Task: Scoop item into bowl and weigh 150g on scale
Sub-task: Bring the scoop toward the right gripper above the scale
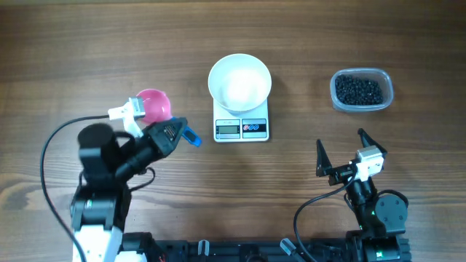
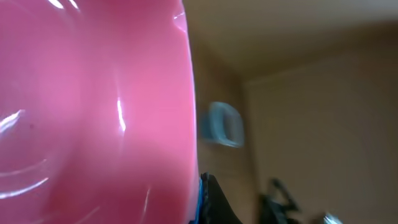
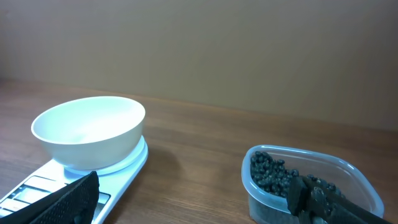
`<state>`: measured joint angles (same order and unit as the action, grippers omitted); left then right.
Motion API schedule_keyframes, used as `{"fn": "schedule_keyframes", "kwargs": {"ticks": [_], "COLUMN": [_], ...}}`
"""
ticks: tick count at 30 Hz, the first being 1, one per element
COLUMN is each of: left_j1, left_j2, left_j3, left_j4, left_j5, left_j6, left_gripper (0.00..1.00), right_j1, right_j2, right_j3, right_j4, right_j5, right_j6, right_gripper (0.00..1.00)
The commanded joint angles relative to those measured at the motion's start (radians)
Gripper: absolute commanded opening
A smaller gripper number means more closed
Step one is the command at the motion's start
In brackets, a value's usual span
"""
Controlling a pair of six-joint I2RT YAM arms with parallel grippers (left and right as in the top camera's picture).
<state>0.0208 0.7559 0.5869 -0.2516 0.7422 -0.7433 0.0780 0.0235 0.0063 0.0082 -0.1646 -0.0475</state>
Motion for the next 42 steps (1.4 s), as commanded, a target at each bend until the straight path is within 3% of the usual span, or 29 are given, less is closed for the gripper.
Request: {"fn": "schedule_keyframes", "kwargs": {"ticks": [1,3,6,7,9,12,15,18,20,22,25,30,40,42], "left_j1": [-0.023,-0.059,-0.083,-0.082,-0.082,-0.083,-0.082,-0.083,-0.083,-0.083,-0.093,-0.143,-0.143,-0.143], "left_j2": [-0.139,-0.172,-0.172,-0.171,-0.171,-0.169,-0.156,-0.135,-0.103,-0.076,-0.014,0.078,0.084,0.084], "left_j3": [0.002,0.002,0.002,0.002,0.002,0.002,0.002,0.002,0.002,0.002,0.002,0.002,0.002,0.002], "left_j4": [0.079,0.187,0.215,0.216,0.216,0.216,0.235,0.338,0.537,0.627,0.631,0.709,0.743,0.743], "left_j5": [0.106,0.106,0.094,0.092,0.063,-0.001,-0.073,-0.075,-0.075,-0.082,-0.082,-0.083,-0.169,-0.176], "left_j6": [-0.129,-0.138,-0.19,-0.189,-0.189,-0.203,-0.304,-0.374,-0.459,-0.503,-0.575,-0.608,-0.608,-0.608], "left_gripper": [0.04,0.04,0.04,0.04,0.04,0.04,0.04,0.04,0.04,0.04,0.04,0.04,0.04,0.09], "right_j1": [0.003,0.003,0.003,0.003,0.003,0.003,0.003,0.003,0.003,0.02,0.146,0.359,0.568,0.598], "right_j2": [0.0,0.0,0.0,0.0,0.013,0.198,0.411,0.568,0.694,0.808,0.976,1.229,1.297,1.297], "right_j3": [0.0,0.0,0.003,0.022,0.167,0.547,0.791,0.837,0.837,0.837,0.837,0.837,0.837,0.837], "right_j4": [0.082,0.168,0.357,0.445,0.359,-0.145,-0.337,-0.155,-0.073,0.056,0.27,0.612,0.628,0.628], "right_j5": [-0.088,-0.328,-0.36,-0.38,-0.341,-0.286,-0.468,-0.705,-0.755,-0.836,-0.86,-0.789,-0.453,-0.39], "right_j6": [0.069,0.465,0.737,0.737,0.709,0.533,0.565,0.829,1.132,1.203,1.343,1.523,1.544,1.58], "right_gripper": [1.0,1.0,0.99,1.0,1.0,1.0,1.0,1.0,1.0,0.98,0.93,0.77,0.75,0.73]}}
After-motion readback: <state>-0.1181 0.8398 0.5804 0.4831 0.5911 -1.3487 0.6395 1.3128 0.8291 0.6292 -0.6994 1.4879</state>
